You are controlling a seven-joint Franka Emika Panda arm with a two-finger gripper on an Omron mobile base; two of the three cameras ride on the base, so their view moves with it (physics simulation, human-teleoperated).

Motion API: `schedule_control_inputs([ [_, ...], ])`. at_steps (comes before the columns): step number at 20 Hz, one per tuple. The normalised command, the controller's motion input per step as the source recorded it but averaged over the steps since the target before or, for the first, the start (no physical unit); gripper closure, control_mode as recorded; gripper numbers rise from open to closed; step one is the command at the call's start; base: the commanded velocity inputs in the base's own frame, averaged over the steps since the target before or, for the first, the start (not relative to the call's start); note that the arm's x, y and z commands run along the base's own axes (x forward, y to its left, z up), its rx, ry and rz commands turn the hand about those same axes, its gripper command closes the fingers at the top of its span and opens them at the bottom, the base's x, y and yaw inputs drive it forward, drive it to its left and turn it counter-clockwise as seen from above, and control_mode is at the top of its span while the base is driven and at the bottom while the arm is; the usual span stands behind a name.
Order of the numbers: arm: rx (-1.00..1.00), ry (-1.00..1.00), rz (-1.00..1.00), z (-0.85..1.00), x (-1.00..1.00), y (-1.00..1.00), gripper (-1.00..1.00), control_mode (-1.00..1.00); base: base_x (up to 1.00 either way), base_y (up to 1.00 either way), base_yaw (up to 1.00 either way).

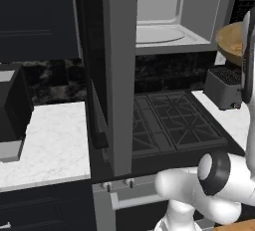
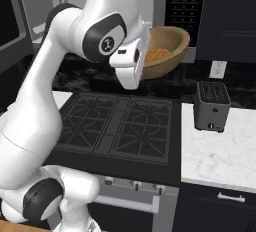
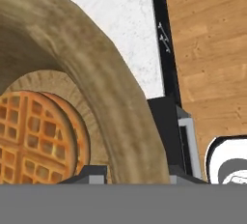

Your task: Open the microwave, place the bowl with waffle inside the microwave, then close the microwave door and turn it on.

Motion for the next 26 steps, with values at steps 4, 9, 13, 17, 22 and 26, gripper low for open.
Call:
schedule_control_inputs([
  [4,0.0,0.0,0.01,0.1,0.0,1.0,1.0,-1.0,0.0,0.0,0.0],
  [9,0.0,-0.32,0.11,-0.1,0.0,0.96,1.0,-1.0,0.0,0.0,0.0],
  [13,0.04,-0.29,0.13,0.0,0.02,0.84,1.0,-1.0,0.0,0.0,0.0],
  [17,0.13,-0.03,0.13,0.12,0.38,0.59,1.0,-1.0,0.0,0.0,0.0],
  [22,0.12,0.13,0.05,0.53,0.52,0.26,1.0,-1.0,0.0,0.0,0.0],
  [26,0.04,0.19,0.0,0.31,0.61,0.29,1.0,-1.0,0.0,0.0,0.0],
])
